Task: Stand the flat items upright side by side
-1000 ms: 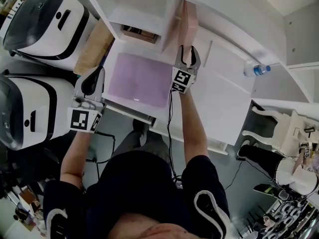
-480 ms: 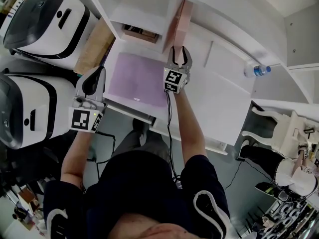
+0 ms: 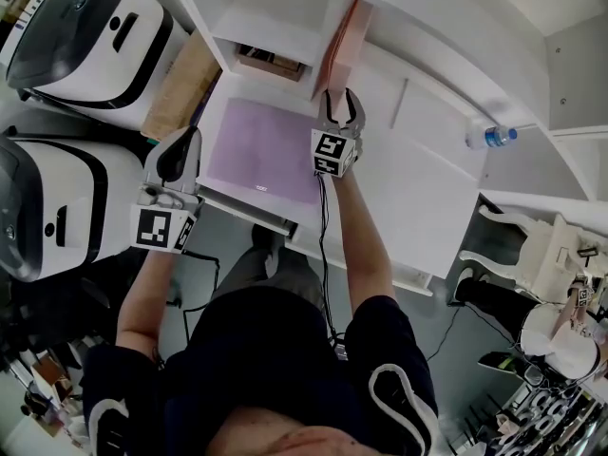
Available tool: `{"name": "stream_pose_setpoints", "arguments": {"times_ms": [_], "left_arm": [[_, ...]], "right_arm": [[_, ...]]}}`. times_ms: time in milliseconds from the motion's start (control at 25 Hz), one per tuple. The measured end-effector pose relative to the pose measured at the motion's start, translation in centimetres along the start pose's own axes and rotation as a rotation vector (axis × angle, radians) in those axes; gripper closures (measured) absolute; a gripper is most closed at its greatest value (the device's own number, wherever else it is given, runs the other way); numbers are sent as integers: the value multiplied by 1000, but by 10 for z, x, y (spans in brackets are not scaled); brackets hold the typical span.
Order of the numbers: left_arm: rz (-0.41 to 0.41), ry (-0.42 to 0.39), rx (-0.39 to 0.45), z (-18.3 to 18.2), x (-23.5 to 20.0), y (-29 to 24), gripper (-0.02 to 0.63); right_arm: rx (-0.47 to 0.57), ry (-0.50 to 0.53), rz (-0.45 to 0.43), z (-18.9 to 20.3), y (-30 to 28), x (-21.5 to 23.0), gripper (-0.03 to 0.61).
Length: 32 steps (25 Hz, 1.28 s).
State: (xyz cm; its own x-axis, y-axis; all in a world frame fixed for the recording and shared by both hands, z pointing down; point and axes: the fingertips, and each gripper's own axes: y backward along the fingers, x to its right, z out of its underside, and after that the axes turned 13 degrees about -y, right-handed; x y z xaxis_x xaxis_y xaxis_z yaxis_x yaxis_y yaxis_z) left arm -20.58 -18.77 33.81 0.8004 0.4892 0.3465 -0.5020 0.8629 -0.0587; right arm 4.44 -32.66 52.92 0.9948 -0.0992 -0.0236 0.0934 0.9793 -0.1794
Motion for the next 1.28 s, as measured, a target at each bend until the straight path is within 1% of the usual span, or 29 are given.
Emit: {"name": "stream_pose_setpoints", "arguments": {"times_ms": [320, 480, 520, 560, 840, 1040, 1280], "left_arm": [[-2, 2, -5, 3, -1, 1, 611], [-3, 3, -2, 2, 0, 0, 611], [-3, 4, -2, 2, 0, 0, 612], [-3, 4, -2, 2, 0, -1, 612], [-10, 6, 0, 3, -4, 2, 612], [-18, 10, -2, 4, -8, 3, 611], [-18, 13, -3, 6, -7, 3, 612]], "right_arm": [[-7, -10, -11, 2, 1, 2, 385], [-23, -7, -3, 6, 1, 5, 384], [-24, 4, 1, 6, 0, 6, 405], [-23, 20, 2, 4, 0, 6, 407], [-38, 106, -9, 1, 0, 7, 402], [-56, 196, -26, 1, 3, 13, 399], [-78, 293, -55, -2, 1, 11, 402]]}}
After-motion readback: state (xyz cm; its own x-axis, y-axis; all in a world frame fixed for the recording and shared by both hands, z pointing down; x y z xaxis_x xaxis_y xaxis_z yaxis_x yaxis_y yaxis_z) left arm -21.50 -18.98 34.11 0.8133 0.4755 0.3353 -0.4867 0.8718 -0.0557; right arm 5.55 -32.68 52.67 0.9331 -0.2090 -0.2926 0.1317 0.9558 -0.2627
